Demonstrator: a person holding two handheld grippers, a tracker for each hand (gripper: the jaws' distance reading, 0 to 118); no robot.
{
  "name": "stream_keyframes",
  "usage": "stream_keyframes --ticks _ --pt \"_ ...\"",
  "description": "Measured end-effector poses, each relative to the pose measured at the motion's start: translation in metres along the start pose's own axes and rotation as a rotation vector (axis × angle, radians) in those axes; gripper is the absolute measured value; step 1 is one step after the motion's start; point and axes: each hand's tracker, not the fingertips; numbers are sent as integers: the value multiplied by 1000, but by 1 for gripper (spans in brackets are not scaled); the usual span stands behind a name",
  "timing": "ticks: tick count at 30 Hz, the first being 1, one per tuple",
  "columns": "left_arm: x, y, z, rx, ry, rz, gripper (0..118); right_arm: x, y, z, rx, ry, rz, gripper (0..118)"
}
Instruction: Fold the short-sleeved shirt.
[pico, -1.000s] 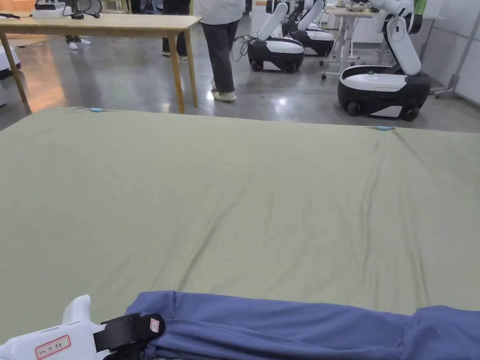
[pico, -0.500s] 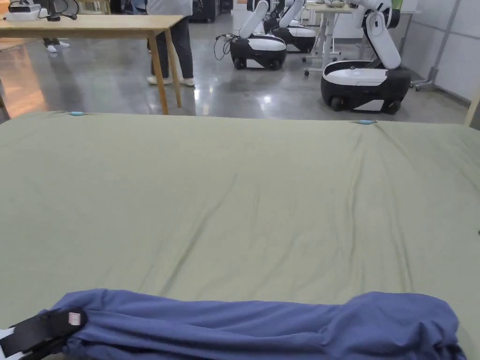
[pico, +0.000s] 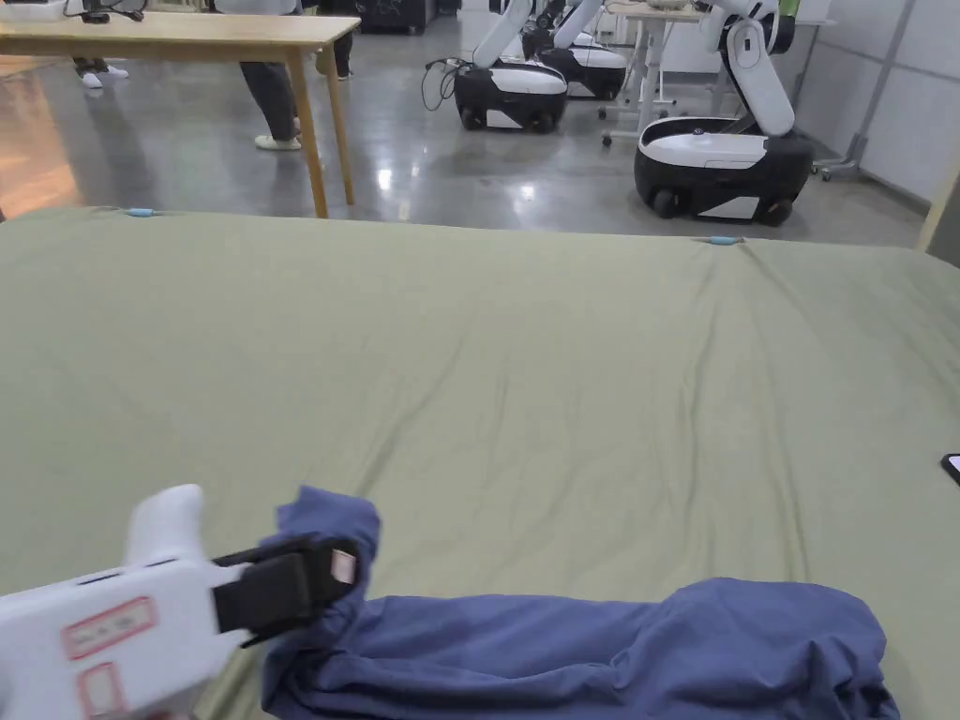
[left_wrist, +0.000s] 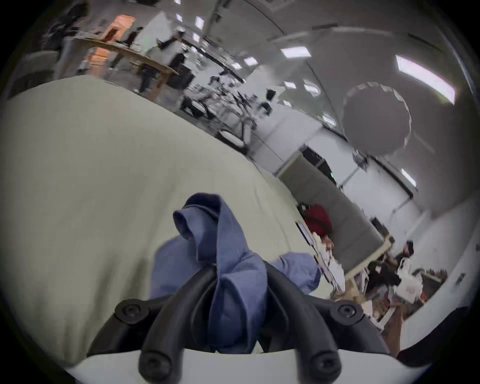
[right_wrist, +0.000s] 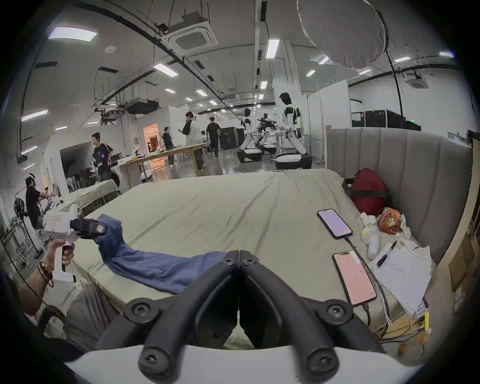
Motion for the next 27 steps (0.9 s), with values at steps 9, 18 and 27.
stream_keyframes --ticks 9,18,27 --pt "13 -53 -104 -262 33 -6 10 7 -4 5 -8 -16 -8 1" --pt "27 -37 -81 -242 -90 -35 118 7 -6 4 -18 -14 -2 1" --pt "8 -23 32 18 19 -115 68 2 -7 1 -23 6 1 1"
